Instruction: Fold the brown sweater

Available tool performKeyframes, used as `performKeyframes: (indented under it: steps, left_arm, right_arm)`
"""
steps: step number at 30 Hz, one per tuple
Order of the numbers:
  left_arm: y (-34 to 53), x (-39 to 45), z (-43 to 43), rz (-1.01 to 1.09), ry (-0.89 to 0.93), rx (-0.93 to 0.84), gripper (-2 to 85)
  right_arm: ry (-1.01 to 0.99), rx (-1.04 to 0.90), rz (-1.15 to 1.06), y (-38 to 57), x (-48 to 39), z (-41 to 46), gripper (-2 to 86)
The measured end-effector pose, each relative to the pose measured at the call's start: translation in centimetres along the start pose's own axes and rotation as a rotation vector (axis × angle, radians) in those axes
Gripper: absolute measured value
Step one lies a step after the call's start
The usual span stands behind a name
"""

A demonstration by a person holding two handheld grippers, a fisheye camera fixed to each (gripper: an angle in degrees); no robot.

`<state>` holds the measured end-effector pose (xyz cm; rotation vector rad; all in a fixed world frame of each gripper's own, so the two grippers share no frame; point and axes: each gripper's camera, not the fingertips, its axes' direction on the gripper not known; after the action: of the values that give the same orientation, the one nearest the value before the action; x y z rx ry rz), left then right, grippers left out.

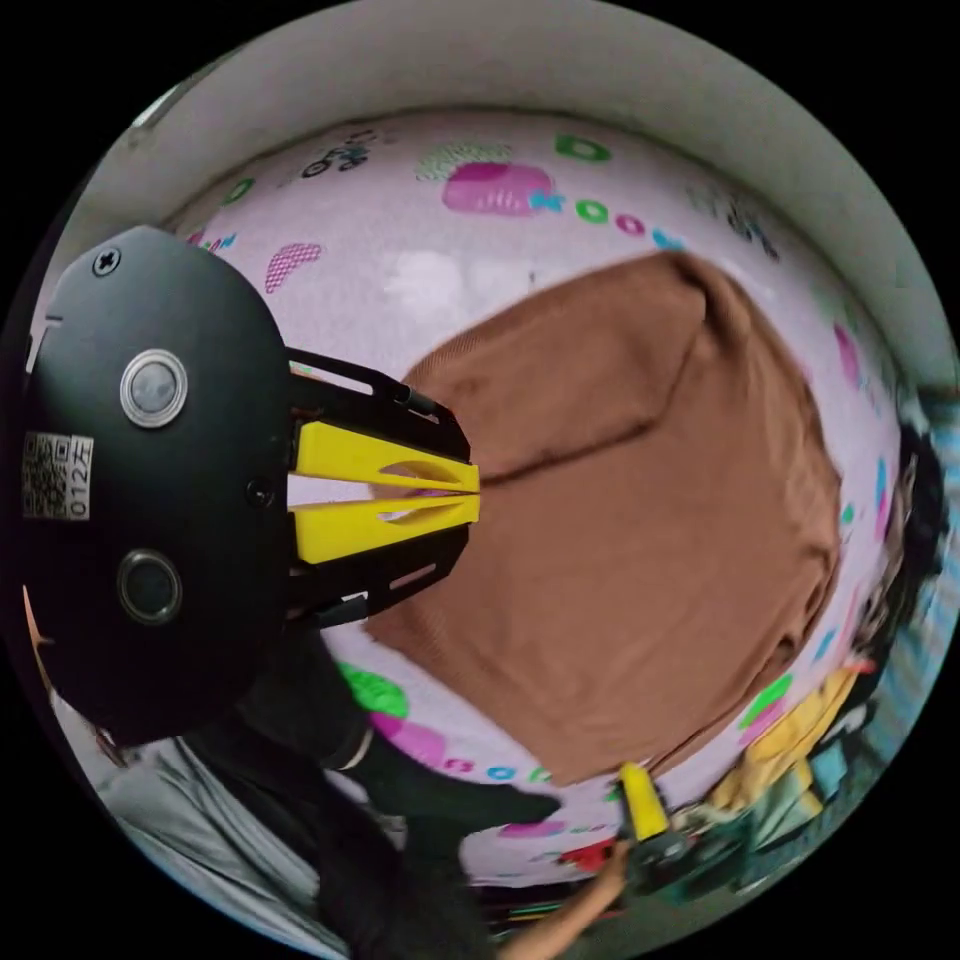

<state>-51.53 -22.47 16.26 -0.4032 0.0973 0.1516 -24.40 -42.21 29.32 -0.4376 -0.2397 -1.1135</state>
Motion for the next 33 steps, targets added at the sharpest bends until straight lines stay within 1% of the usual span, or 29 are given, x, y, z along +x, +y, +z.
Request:
performKeyframes:
  steps: [2, 5, 11, 13, 15, 18, 20, 21, 23, 24, 26, 28, 30, 32, 33]
  left_arm:
    - [-1.7, -1.9, 1.4, -0.078, 0.013, -0.018, 0.5]
    - [-3.2, -2.0, 3.4, -0.074, -0.049, -0.081, 0.5]
    - [-3.3, -2.8, 6.3, -0.037, -0.218, -0.222, 0.4]
    - [-2.7, -3.9, 6.9, -0.055, -0.236, -0.235, 0.3]
    - [-2.0, -5.4, 7.0, -0.107, -0.21, -0.208, 0.2]
    - [-1.2, -7.6, 7.5, -0.152, -0.262, -0.23, 0.1]
    - [-0.7, -9.6, 8.2, -0.19, -0.335, -0.3, 0.0]
    - [-0.5, -10.1, 8.3, -0.207, -0.344, -0.313, 0.0]
    - [0.5, -12.5, 8.1, -0.315, -0.322, -0.333, 0.0]
    - [0.8, -13.0, 7.8, -0.344, -0.306, -0.321, 0.0]
    - [1.9, -14.5, 5.8, -0.454, -0.27, -0.242, 0.1]
    - [2.4, -14.7, 3.9, -0.493, -0.265, -0.161, 0.1]
    - [2.3, -13.7, 2.0, -0.465, -0.275, -0.074, 0.2]
    - [1.3, -10.9, 0.5, -0.363, -0.216, 0.029, 0.4]
    - [0.8, -10.0, 0.3, -0.329, -0.197, 0.045, 0.4]
  right_arm:
    - [-0.018, 0.033, 0.013, -0.6, 0.6, -0.2, -0.9]
    - [0.008, 0.032, -0.029, -1.8, 0.7, 0.1, -0.9]
    - [0.074, -0.073, -0.106, -3.0, 0.9, 2.8, -0.9]
    - [0.097, -0.101, -0.118, -3.0, 1.0, 3.4, -0.9]
    - [0.108, -0.101, -0.122, -2.8, 1.3, 3.7, -0.9]
    - [0.116, -0.125, -0.131, -2.8, 1.7, 4.0, -0.9]
    - [0.123, -0.141, -0.138, -2.8, 2.0, 4.2, -0.9]
    - [0.128, -0.154, -0.142, -2.8, 2.1, 4.3, -0.9]
    - [0.133, -0.167, -0.143, -2.7, 2.4, 4.4, -0.9]
    - [0.132, -0.169, -0.139, -2.5, 2.7, 4.5, -0.9]
    - [0.123, -0.16, -0.116, -2.1, 3.2, 4.4, -0.9]
    - [0.091, -0.131, -0.077, -1.3, 4.1, 3.7, -0.9]
    - [0.047, -0.026, 0.026, 0.8, 6.0, 1.5, -0.7]
    - [0.038, 0.047, 0.133, 3.1, 8.1, 0.0, -0.3]
    - [0.049, 0.071, 0.198, 4.8, 9.5, -0.6, 0.1]
